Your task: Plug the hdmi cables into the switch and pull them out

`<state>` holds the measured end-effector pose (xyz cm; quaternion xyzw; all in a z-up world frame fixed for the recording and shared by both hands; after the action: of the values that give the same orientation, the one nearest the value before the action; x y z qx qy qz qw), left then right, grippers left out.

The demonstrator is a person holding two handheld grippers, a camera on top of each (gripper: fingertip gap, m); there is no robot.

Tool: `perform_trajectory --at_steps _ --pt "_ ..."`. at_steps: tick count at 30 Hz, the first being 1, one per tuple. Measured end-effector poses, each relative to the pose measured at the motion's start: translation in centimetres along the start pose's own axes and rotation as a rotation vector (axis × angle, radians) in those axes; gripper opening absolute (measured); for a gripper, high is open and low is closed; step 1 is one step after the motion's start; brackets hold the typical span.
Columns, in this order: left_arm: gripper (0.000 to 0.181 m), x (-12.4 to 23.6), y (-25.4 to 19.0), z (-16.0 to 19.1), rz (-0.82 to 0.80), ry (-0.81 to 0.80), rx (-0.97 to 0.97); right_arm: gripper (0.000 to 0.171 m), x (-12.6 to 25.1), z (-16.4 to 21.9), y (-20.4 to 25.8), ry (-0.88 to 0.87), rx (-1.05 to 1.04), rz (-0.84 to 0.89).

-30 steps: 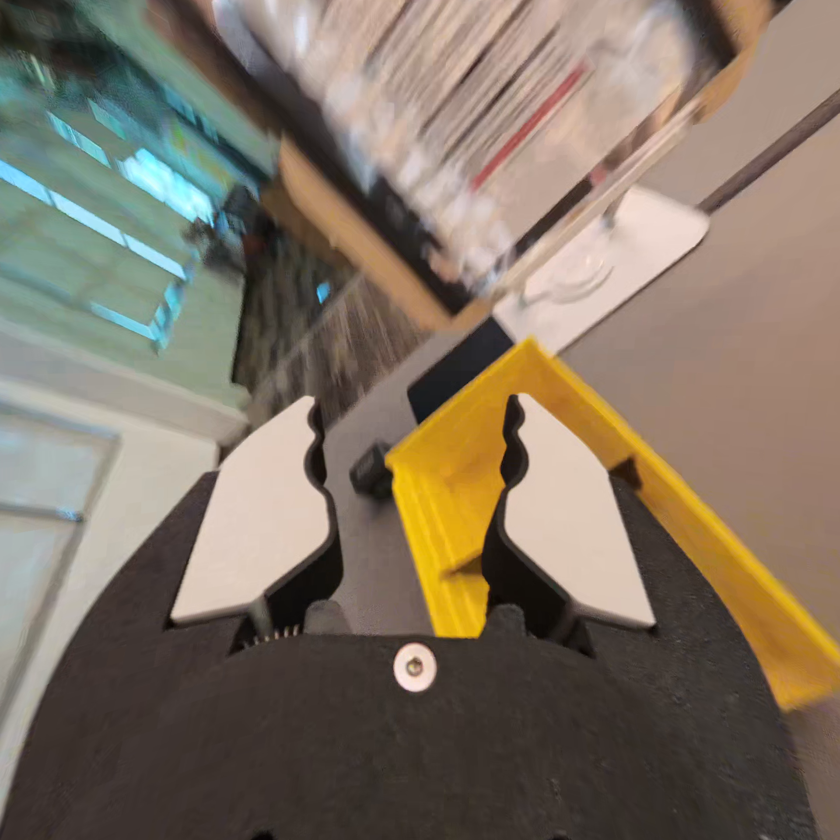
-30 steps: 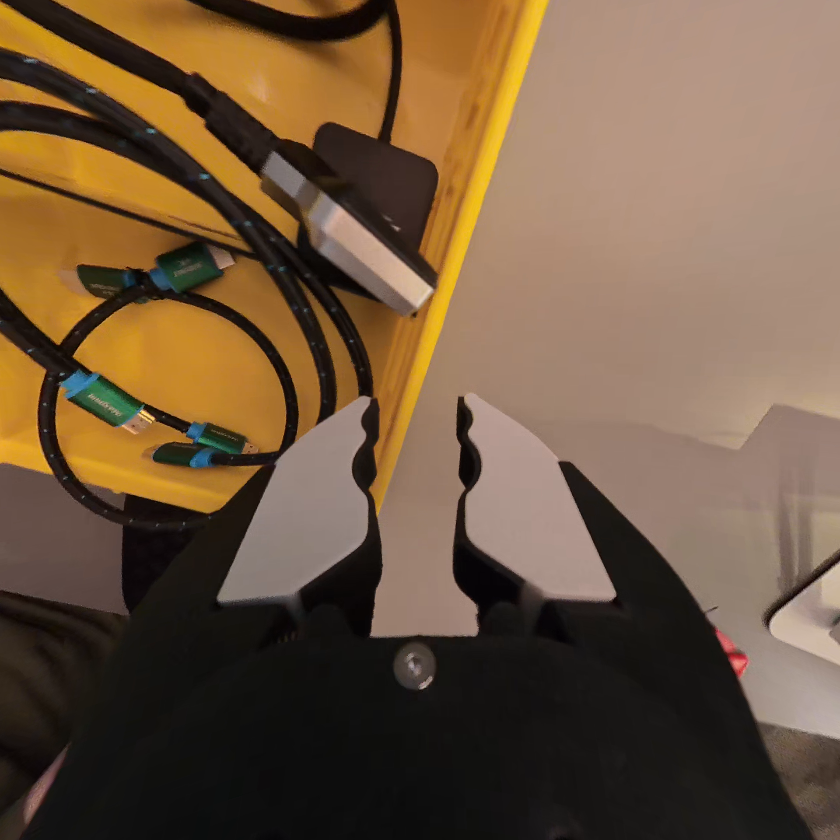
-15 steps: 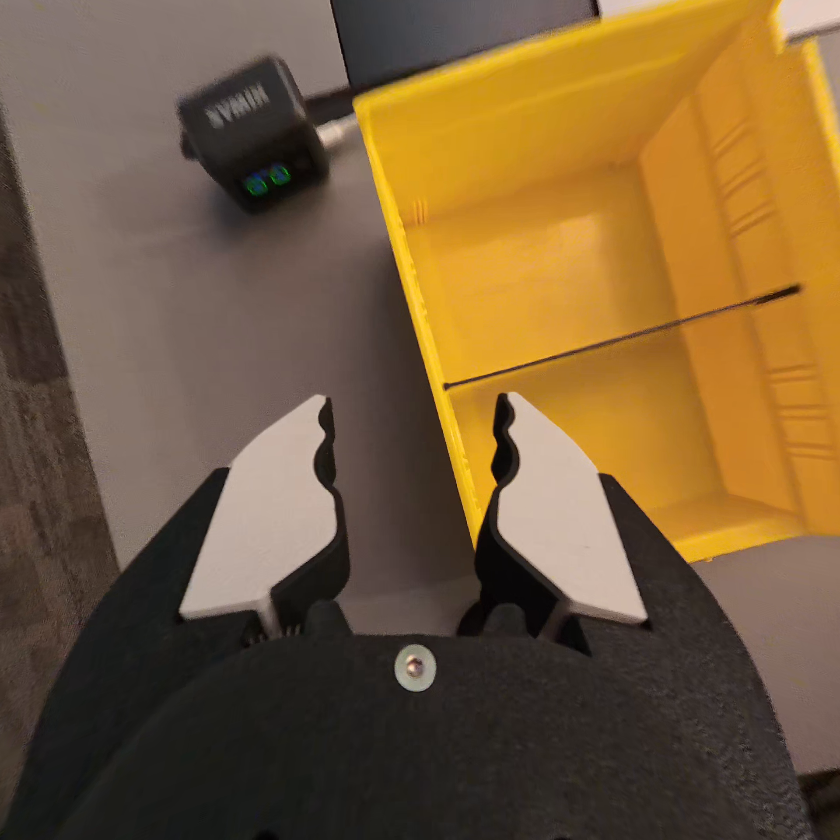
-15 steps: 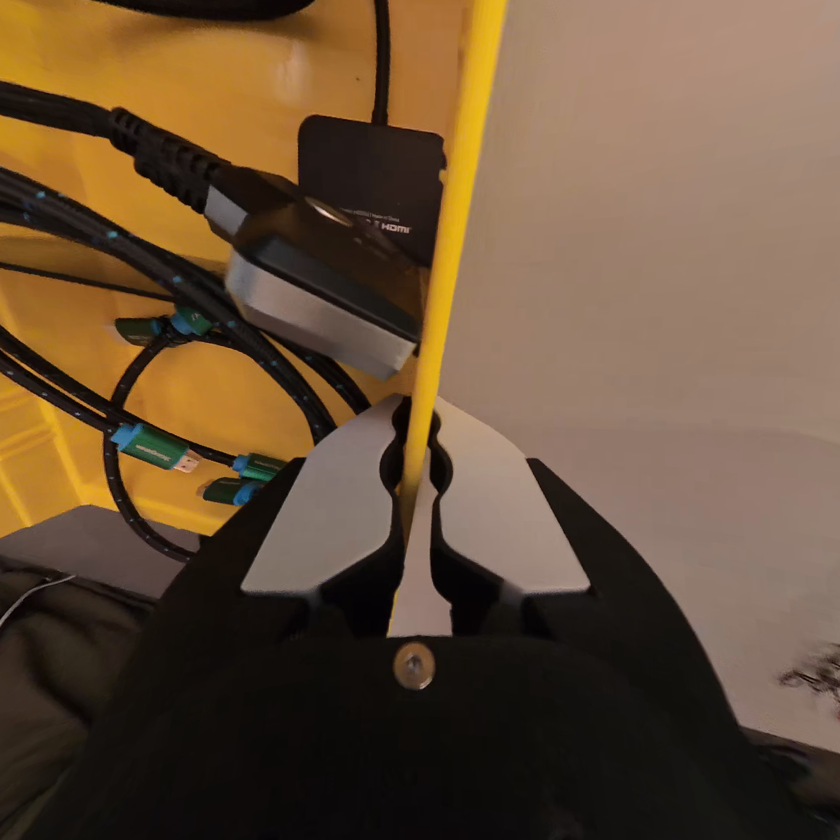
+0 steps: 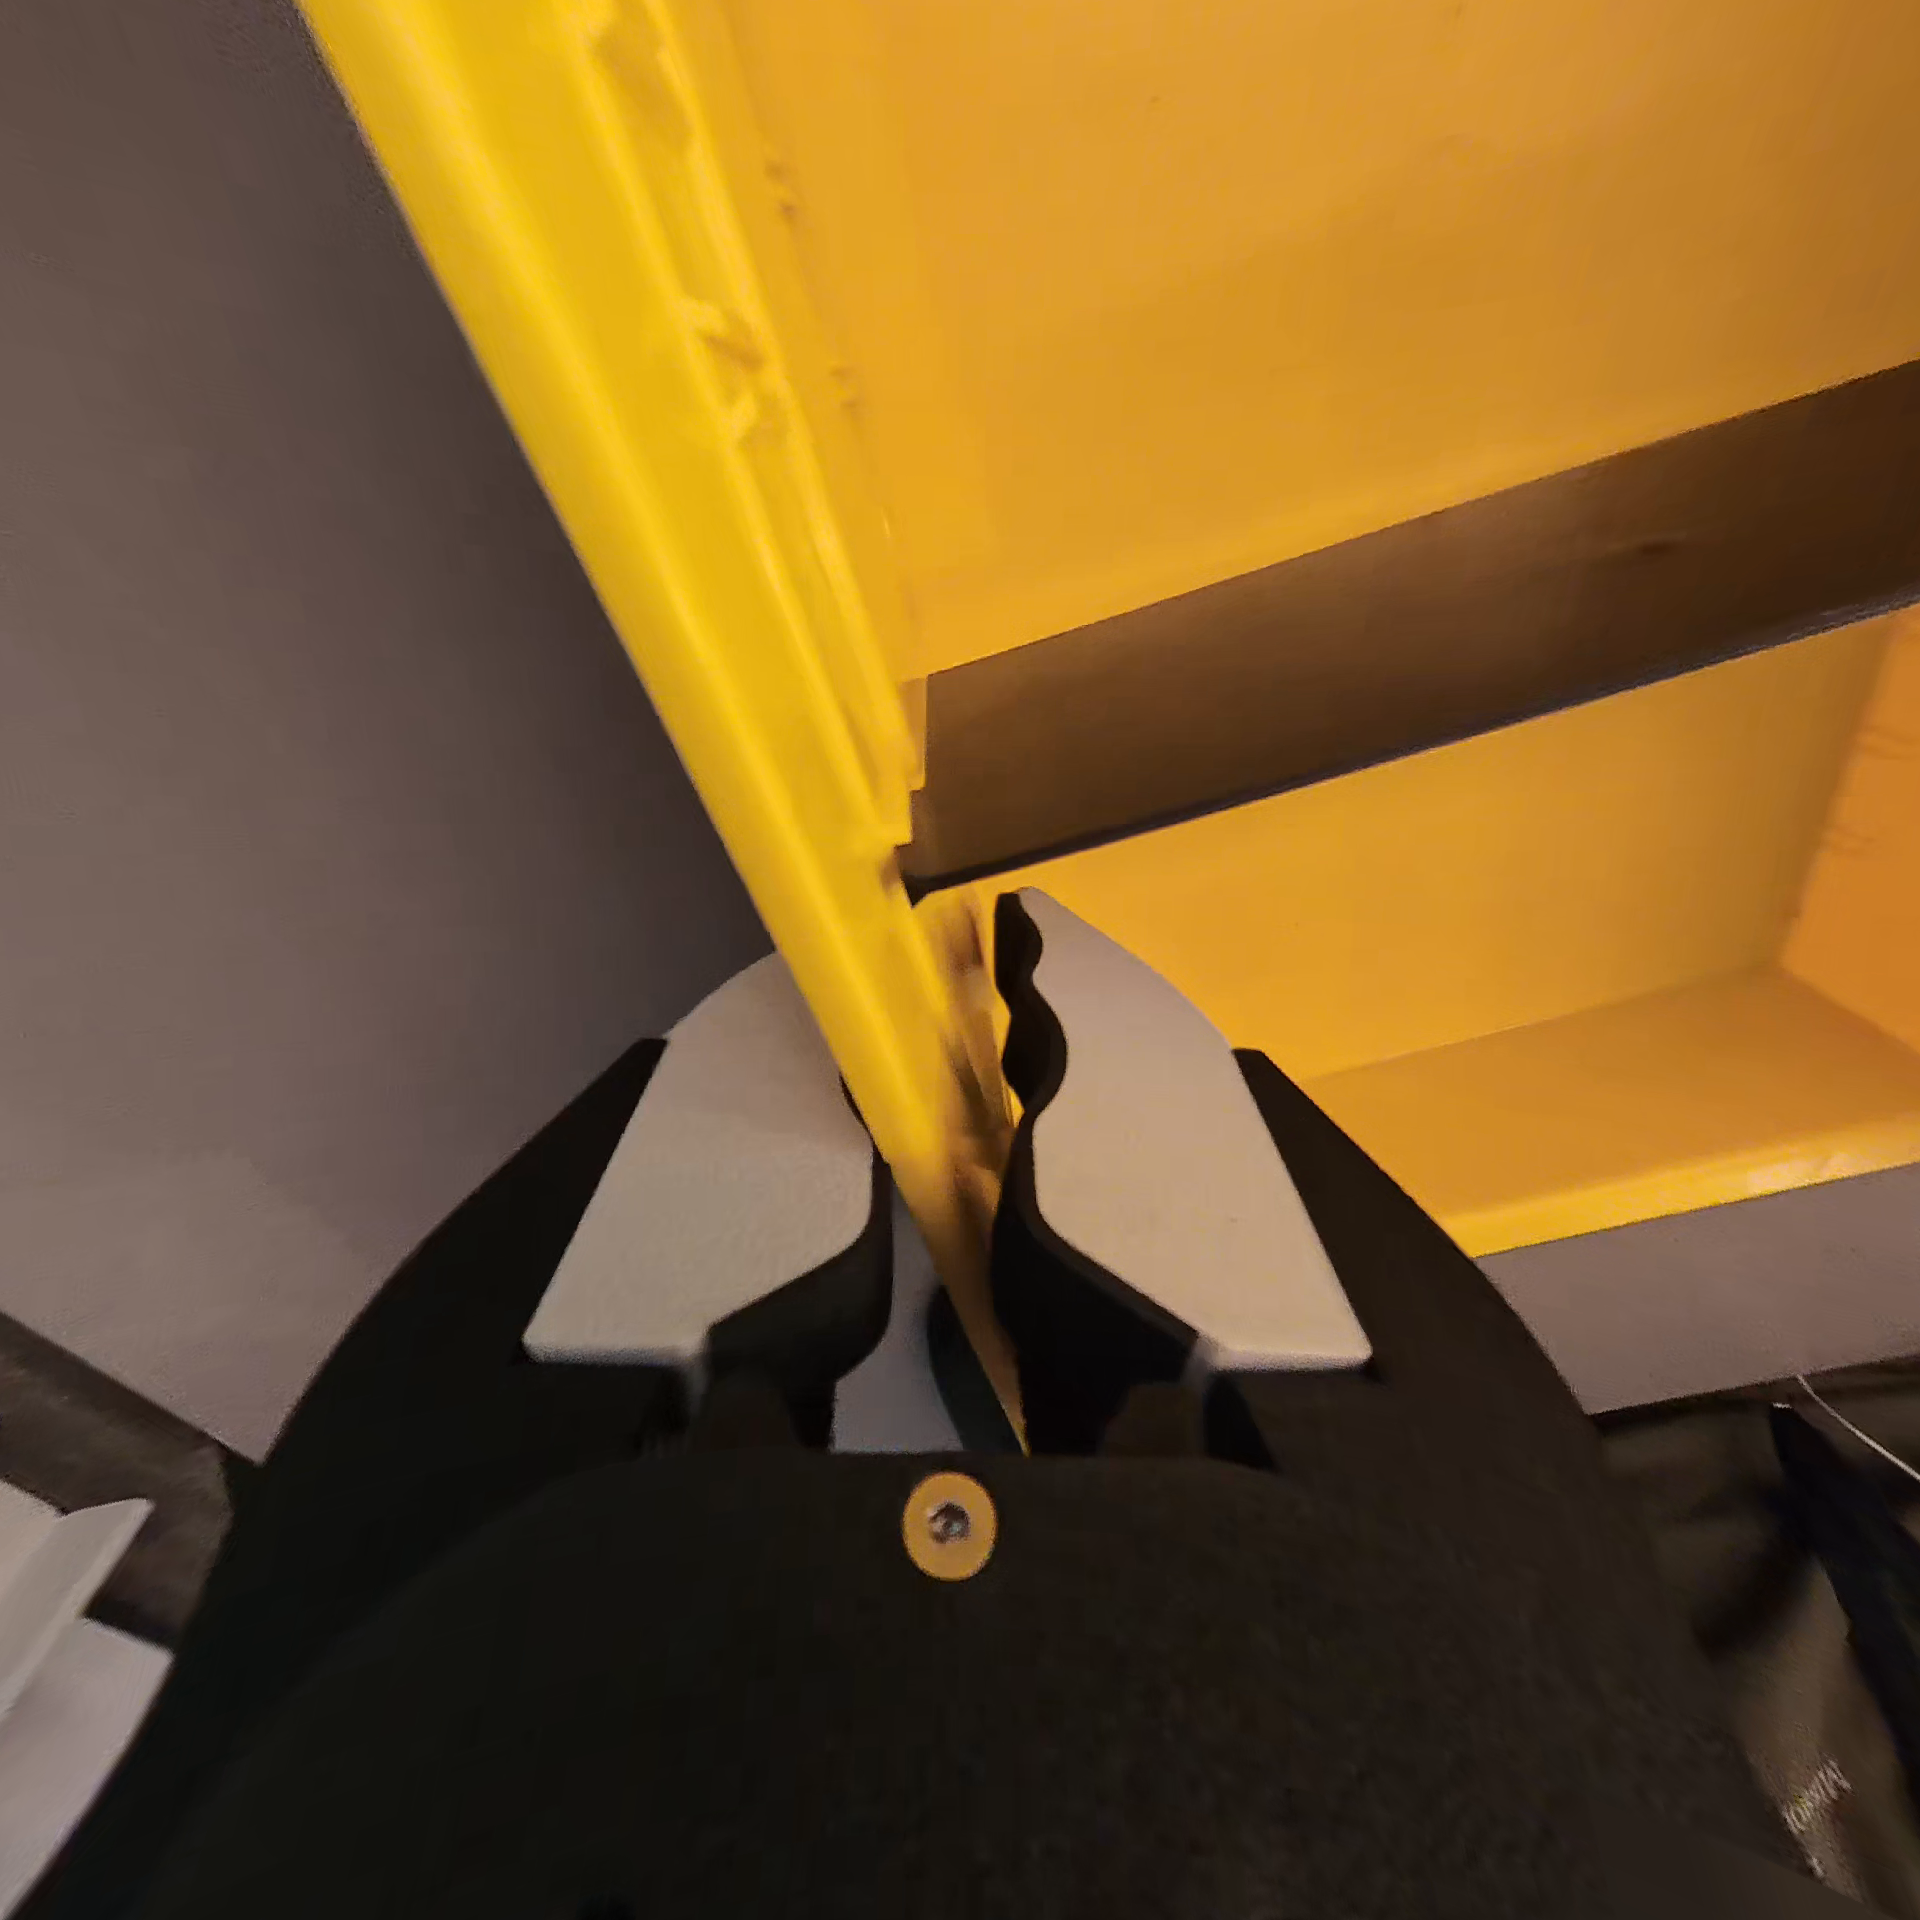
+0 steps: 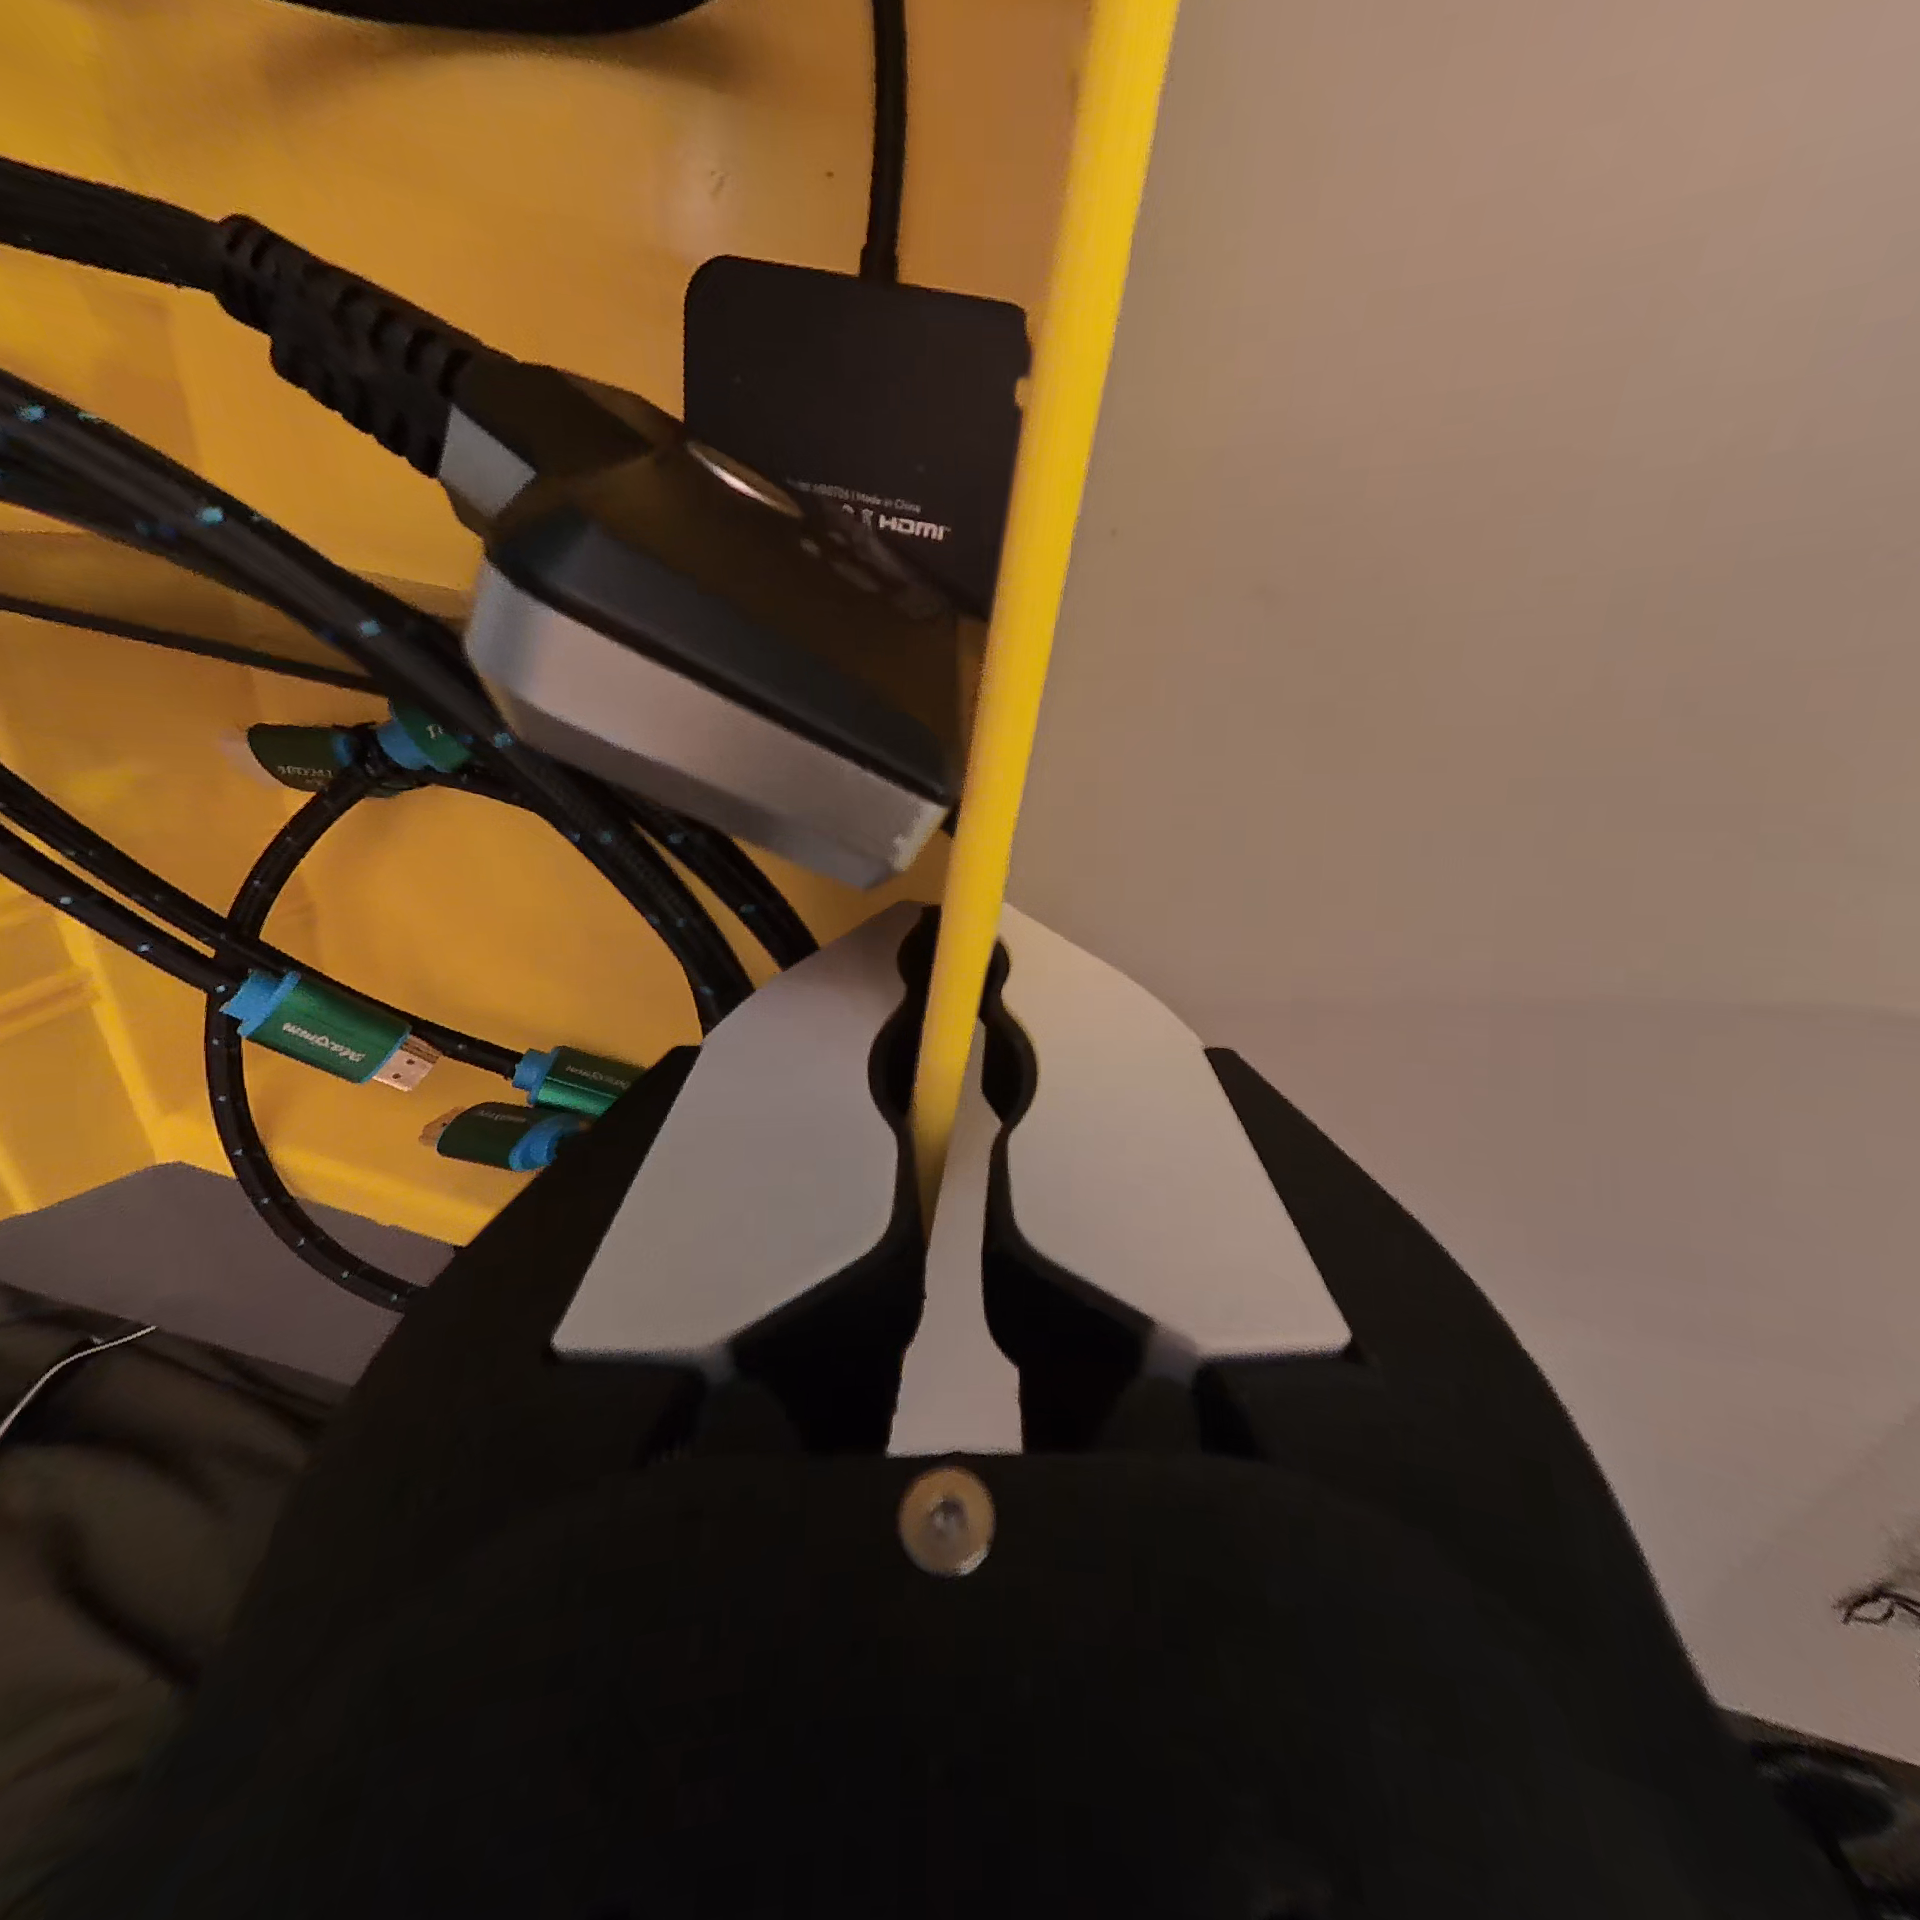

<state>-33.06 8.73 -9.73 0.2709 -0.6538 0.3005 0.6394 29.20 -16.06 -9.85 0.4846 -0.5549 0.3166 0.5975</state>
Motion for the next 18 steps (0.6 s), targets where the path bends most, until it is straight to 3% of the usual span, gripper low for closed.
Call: perform_trajectory --at_steps 8,18 --pt "0.029 -0.5 -6.0 -2.4 -0.129 0.049 -0.072 0.007 -0.5 1.0 3.0 0.137 0.018 0.057" --pt "0.024 -1.1 -7.9 -0.9 -0.074 0.086 0.058 0.008 -1.6 -0.1 7.6 0.157 0.144 0.108"
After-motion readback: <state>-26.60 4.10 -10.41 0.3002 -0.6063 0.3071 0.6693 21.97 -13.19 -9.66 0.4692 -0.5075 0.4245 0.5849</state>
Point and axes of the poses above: each gripper's, where its closed fingertips meet, x back along the fingers, z out of its underside, y = z × x across the jaws, the point moved 3 cm from there along x, back along the fingers, and after that the axes turned 8 degrees about -x, right-handed, at the moved point
